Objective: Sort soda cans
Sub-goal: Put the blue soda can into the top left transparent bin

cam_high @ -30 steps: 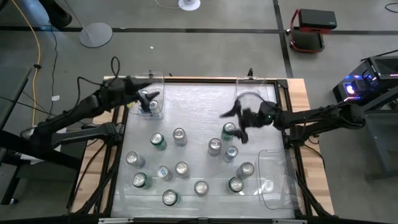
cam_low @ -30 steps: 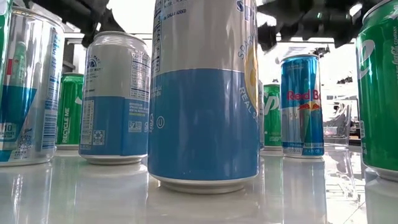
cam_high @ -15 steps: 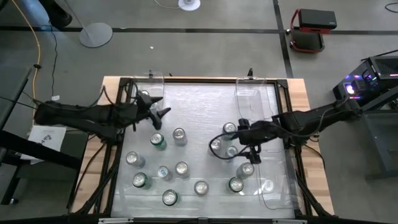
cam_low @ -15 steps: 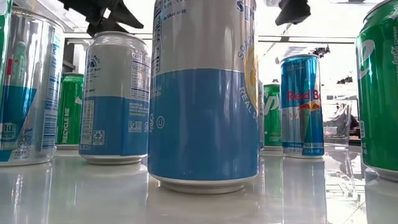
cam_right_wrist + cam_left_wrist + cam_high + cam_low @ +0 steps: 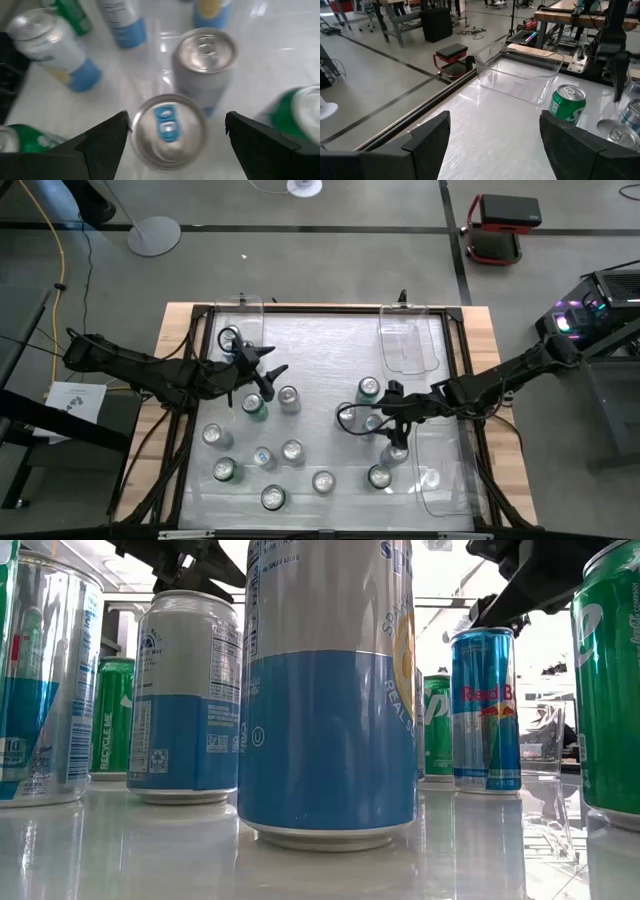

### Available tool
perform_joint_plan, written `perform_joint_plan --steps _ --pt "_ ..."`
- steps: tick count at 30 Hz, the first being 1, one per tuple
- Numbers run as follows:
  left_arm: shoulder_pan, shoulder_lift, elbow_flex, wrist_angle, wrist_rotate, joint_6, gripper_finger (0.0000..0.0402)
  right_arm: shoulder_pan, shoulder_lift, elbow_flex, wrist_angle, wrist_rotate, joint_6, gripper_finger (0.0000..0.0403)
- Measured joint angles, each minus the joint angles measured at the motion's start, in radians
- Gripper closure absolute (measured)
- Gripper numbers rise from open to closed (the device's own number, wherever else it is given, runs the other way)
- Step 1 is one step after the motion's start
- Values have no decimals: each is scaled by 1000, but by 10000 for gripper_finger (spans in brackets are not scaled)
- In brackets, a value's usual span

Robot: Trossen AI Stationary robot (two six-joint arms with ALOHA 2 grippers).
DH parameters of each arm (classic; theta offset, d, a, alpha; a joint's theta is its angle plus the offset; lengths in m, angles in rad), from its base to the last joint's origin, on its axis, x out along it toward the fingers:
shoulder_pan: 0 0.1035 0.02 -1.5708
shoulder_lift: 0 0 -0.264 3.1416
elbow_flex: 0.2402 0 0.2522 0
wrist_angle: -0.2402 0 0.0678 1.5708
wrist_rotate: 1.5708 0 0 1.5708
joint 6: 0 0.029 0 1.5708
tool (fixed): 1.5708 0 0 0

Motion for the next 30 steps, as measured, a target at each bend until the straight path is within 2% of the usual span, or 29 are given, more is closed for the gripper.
perform_joint_plan --steps 3,13,17,24,30 --pt "-2 10 0 15 -9 1 120 0 0 -35 54 -29 0 78" --pt "-2 10 0 32 -12 1 120 1 0 -112 151 0 -17 85" --pt "-2 10 0 49 -12 2 120 5 0 -114 159 16 -28 111" --pt "-2 9 0 60 -12 10 120 5 0 -114 161 20 -35 187" --pt "-2 9 0 60 -11 10 120 5 1 -87 137 7 -47 193"
